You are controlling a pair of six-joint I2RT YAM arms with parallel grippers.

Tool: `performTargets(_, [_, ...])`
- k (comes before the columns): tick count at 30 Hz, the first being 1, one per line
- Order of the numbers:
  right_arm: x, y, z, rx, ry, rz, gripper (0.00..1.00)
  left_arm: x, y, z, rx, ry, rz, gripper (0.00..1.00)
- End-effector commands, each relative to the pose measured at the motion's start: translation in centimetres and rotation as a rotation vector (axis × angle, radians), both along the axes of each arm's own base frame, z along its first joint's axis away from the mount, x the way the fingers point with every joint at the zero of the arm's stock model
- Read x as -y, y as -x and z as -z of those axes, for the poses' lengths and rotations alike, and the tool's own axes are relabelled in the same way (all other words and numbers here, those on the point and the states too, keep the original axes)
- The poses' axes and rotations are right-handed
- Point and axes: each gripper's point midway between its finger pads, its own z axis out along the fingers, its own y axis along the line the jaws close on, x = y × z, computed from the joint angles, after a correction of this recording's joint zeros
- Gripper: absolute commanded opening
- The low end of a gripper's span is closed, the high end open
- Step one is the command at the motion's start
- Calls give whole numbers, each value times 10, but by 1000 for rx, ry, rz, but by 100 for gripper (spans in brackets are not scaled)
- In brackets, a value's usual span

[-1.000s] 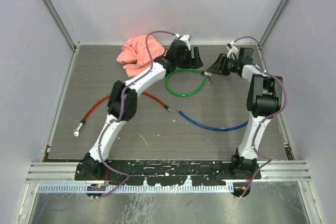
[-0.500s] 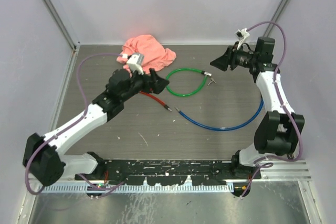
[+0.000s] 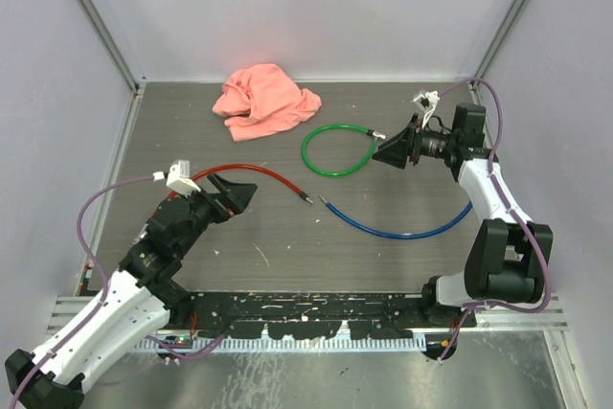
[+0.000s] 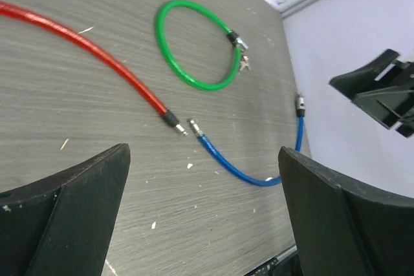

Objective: Lock with the key
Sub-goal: Pick up the lock from the center of the board.

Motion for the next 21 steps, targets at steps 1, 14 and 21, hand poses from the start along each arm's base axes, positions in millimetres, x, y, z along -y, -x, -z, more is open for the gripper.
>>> performTargets(1, [-2, -3, -12, 116, 59, -59, 61, -22, 4, 32, -164, -59, -111, 98])
performTargets(14, [-51, 9, 30, 169, 287, -163, 61, -11, -6, 46, -295, -678, 223, 91])
performTargets(21, [-98, 12, 51, 220, 407, -193, 61, 5, -6, 34, -221, -645, 313, 93])
